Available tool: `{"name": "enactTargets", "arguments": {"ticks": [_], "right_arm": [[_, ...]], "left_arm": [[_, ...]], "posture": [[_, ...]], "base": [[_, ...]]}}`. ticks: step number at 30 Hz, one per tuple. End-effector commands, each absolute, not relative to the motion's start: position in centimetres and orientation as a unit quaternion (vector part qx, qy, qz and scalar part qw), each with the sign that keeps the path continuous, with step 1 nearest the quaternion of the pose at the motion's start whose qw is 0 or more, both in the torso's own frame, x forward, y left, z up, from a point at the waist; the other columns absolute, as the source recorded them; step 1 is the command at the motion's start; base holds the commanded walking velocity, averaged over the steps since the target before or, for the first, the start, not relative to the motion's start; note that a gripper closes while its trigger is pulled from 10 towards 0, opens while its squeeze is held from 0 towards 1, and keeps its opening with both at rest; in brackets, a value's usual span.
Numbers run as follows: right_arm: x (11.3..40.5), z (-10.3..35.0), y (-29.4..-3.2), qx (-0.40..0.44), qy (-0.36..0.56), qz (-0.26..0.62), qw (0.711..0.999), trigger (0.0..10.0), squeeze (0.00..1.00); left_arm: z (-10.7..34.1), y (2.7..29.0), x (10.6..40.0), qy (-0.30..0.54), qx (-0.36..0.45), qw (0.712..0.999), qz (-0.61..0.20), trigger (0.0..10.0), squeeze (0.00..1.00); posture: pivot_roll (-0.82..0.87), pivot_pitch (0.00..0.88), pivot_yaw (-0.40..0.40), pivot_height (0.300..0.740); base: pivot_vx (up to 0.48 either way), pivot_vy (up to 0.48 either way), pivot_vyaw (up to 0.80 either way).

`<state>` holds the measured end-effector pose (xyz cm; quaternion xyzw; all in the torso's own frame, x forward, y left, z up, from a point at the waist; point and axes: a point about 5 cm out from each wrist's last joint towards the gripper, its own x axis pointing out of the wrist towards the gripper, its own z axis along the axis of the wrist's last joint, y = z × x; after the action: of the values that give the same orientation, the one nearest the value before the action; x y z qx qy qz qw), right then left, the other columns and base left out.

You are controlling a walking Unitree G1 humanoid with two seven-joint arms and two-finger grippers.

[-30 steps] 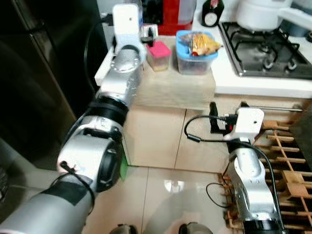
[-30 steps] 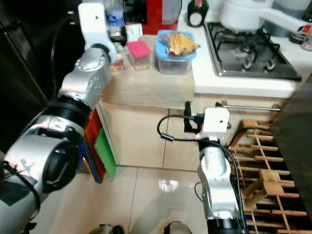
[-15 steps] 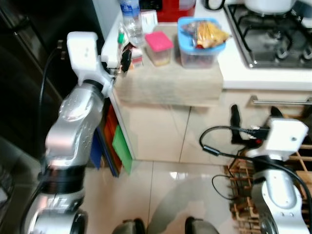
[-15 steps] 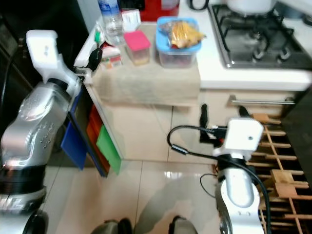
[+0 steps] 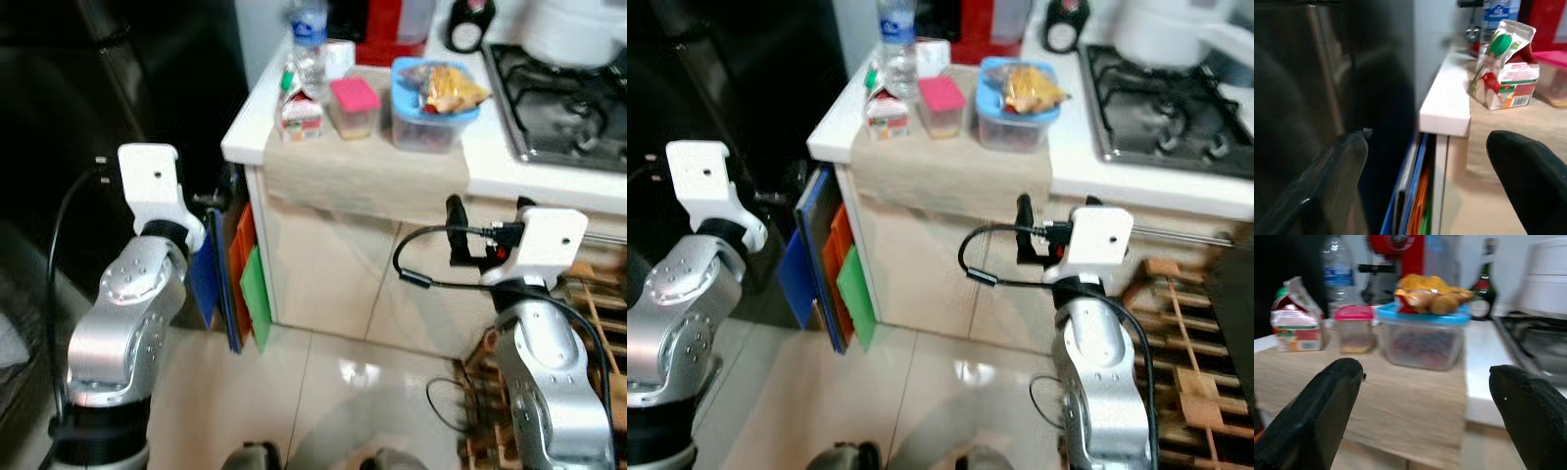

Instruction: Restocking fridge

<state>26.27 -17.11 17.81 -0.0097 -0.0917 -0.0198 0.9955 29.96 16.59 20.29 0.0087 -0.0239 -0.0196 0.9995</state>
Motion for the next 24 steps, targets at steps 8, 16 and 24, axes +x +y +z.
{"name": "enactTargets", "arguments": {"ticks": [8,16,24], "right_arm": [[27.0,17.0,-16.4,-0.009,-0.082,-0.02,0.996,10.0,0.0],[27.4,17.2,-16.0,-0.016,-0.089,-0.012,0.996,10.0,0.0],[27.9,20.1,-16.5,-0.055,-0.161,-0.039,0.985,10.0,0.0]], "left_arm": [[21.9,14.7,31.1,-0.06,0.019,0.995,-0.077,10.0,0.0],[23.4,13.3,31.0,-0.101,0.018,0.989,-0.108,10.0,0.0],[25.7,12.3,31.6,-0.152,-0.013,0.98,-0.125,10.0,0.0]], "posture": [[-0.1,0.06,0.056,0.74],[-0.09,0.064,0.044,0.74],[-0.11,0.061,0.049,0.74]], "base": [[0.149,-0.179,0.0],[0.0,0.0,0.0],[0.15,0.0,0.0]]}}
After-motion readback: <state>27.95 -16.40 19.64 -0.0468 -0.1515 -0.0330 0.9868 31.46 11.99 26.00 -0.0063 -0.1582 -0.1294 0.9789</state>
